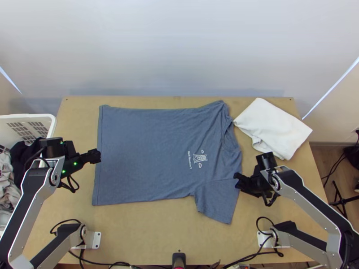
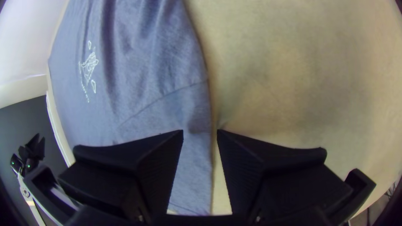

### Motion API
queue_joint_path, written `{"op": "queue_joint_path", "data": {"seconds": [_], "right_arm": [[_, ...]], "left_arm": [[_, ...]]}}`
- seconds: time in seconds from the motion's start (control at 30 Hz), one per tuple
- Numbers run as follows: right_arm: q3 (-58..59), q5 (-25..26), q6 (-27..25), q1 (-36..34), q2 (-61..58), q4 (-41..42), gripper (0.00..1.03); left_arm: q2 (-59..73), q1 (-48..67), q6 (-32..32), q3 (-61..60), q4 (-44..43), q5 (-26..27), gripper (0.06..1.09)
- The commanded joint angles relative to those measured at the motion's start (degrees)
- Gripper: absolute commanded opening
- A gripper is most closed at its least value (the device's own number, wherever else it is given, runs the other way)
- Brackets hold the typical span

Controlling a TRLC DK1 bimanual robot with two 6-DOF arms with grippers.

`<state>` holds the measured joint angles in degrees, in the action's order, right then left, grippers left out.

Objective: Fold the t-shirt

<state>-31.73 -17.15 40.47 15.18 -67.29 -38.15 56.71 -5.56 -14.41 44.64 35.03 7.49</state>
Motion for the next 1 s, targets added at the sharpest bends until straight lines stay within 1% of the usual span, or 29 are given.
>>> {"op": "queue_joint_path", "data": {"seconds": [0.0, 0.1, 0.23, 0.3, 0.33, 0.47, 0.53, 0.6, 0.63, 0.7, 0.73, 0.8, 0.83, 0.9, 0.97], "right_arm": [[1.32, 0.10, 0.40, 2.22, 0.05, 2.82, 0.39], [2.19, 0.18, 0.31, 2.13, 0.23, 5.10, 0.30], [3.51, 0.45, 0.31, 1.96, 0.93, 7.21, 0.28], [4.13, 2.47, 0.23, 2.05, 2.07, 8.88, 0.09], [4.66, 3.52, 0.23, 2.05, 2.95, 9.85, 0.03], [5.45, 3.79, 0.31, 1.78, 4.01, 10.38, 0.03], [5.45, 3.79, 0.31, 1.78, 4.01, 10.38, 0.03], [5.45, 3.88, 0.31, 1.78, 4.09, 10.38, 0.03], [5.53, 3.88, 0.31, 1.70, 4.09, 10.38, 0.03], [5.53, 3.88, 0.31, 1.52, 4.27, 10.38, 0.03], [5.53, 3.88, 0.31, 1.52, 4.36, 10.38, 0.03], [5.62, 3.88, 0.40, 1.34, 4.53, 10.38, 0.03], [5.62, 3.88, 0.40, 1.26, 4.53, 10.38, 0.03], [5.62, 3.88, 0.40, 1.17, 4.62, 10.38, 0.03], [5.71, 3.88, 0.40, 0.99, 4.80, 10.38, 0.03]], "left_arm": [[-0.02, 0.03, 2.73, 0.71, 2.59, -0.02, 1.04], [-0.11, -0.33, 5.01, 0.36, 3.47, -0.02, 1.04], [-0.72, -0.77, 8.17, -0.43, 4.70, -0.02, 1.04], [-1.25, -1.20, 11.51, -0.35, 6.46, 0.25, 1.04], [-1.69, -1.20, 13.36, -0.35, 8.13, 0.60, 1.04], [-1.51, -1.38, 23.20, 0.01, 20.35, 4.47, 1.04], [-0.19, -1.73, 26.54, 0.01, 24.30, 4.56, 1.04], [2.09, -2.87, 32.26, 0.01, 28.61, 4.64, 1.04], [3.23, -3.93, 33.75, 0.36, 30.54, 4.64, 1.04], [5.69, -4.98, 38.76, 0.97, 36.17, 4.64, 1.04], [7.45, -6.39, 39.64, 1.24, 37.13, 5.17, 1.04], [11.50, -9.29, 40.52, 1.76, 37.84, 8.25, 1.04], [13.52, -11.49, 42.01, 1.59, 38.01, 9.48, 1.04], [16.33, -14.56, 43.59, 0.71, 36.61, 9.92, 1.04], [17.12, -15.79, 43.59, -0.35, 33.62, 9.83, 1.04]]}}
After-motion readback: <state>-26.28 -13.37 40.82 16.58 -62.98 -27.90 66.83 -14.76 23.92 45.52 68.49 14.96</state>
